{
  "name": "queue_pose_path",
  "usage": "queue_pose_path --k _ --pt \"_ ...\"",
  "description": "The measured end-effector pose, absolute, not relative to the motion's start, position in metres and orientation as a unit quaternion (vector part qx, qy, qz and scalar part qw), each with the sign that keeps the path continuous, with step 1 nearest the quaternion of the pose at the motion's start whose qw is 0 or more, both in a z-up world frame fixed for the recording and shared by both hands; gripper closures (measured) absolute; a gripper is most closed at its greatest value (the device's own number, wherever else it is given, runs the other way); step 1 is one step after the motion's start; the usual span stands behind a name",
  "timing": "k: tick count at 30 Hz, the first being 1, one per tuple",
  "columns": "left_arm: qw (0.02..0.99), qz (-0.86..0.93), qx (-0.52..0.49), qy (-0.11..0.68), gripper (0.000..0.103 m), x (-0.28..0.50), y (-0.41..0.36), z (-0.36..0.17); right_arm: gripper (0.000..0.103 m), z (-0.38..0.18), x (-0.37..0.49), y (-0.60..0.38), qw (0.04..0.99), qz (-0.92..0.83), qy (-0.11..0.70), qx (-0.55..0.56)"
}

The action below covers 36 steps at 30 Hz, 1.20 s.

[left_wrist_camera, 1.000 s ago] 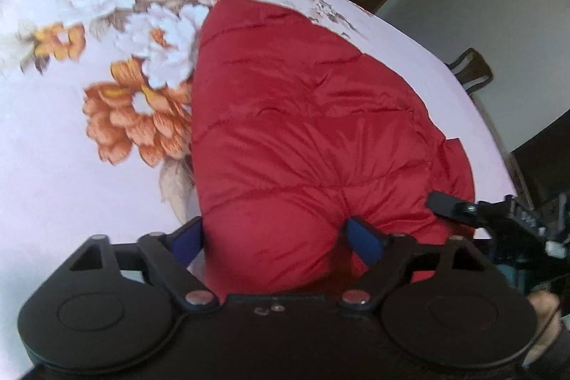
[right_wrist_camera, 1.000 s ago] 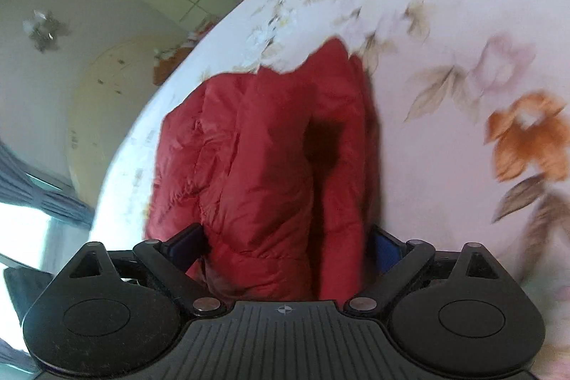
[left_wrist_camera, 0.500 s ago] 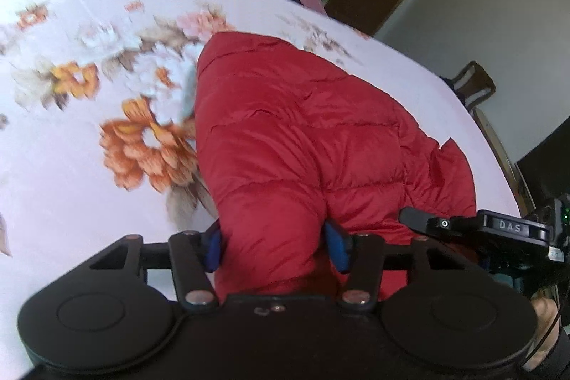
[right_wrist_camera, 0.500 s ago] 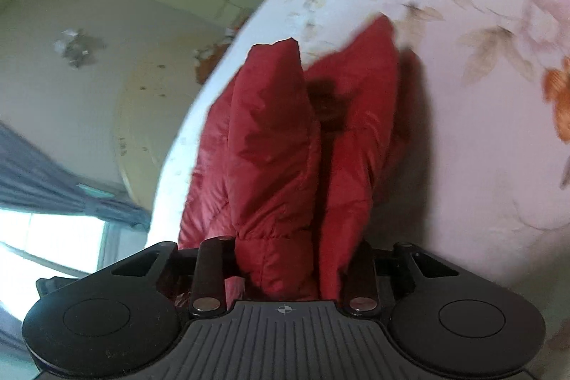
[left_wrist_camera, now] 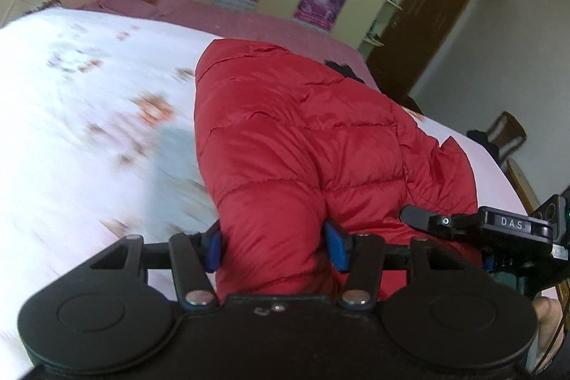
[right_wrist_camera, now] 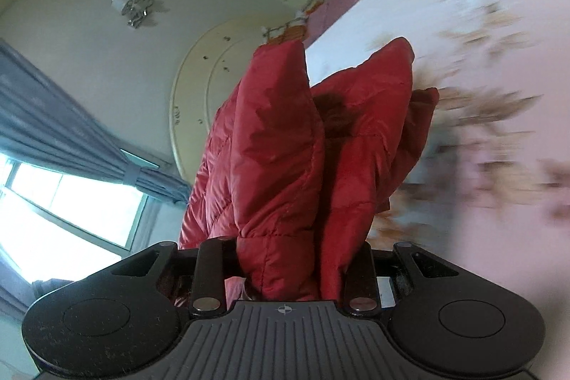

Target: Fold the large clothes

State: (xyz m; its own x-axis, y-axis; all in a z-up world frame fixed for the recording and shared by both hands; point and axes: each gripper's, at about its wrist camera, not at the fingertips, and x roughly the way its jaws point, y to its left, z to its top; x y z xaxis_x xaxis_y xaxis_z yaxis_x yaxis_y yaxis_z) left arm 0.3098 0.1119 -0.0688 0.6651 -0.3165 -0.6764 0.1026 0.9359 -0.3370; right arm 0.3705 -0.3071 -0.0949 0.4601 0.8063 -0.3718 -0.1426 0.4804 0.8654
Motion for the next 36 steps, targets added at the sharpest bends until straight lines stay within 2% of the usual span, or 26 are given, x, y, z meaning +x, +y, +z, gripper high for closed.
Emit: queue_pose_path --k 7,15,22,27,29,36 --pt "0.901 -0.121 -0.127 0.397 0.049 0.383 0.237 -0.072 0.072 -0.107 0.418 -0.169 0.759 0.290 0.412 0.412" --pt "0.906 -0.098 -0.099 0.399 0.049 0.442 0.319 -0.088 0.071 -0.131 0.468 -0.060 0.758 0.277 0.425 0.410" --pt "0.905 -0.087 -0.084 0.408 0.048 0.459 0.347 -0.118 0.071 -0.163 0.488 -0.031 0.758 0.270 0.445 0.394" --pt "0.907 -0.094 -0.065 0.406 0.037 0.454 0.350 -0.128 0.063 -0.177 0.491 -0.036 0.758 0.252 0.453 0.396" --pt "0.906 -0.095 -0.059 0.407 0.036 0.459 0.347 -0.127 0.058 -0.177 0.489 -0.041 0.757 0.240 0.455 0.402" --pt "0.908 -0.094 -0.046 0.405 0.033 0.461 0.349 -0.127 0.056 -0.159 0.476 -0.050 0.778 0.213 0.437 0.398"
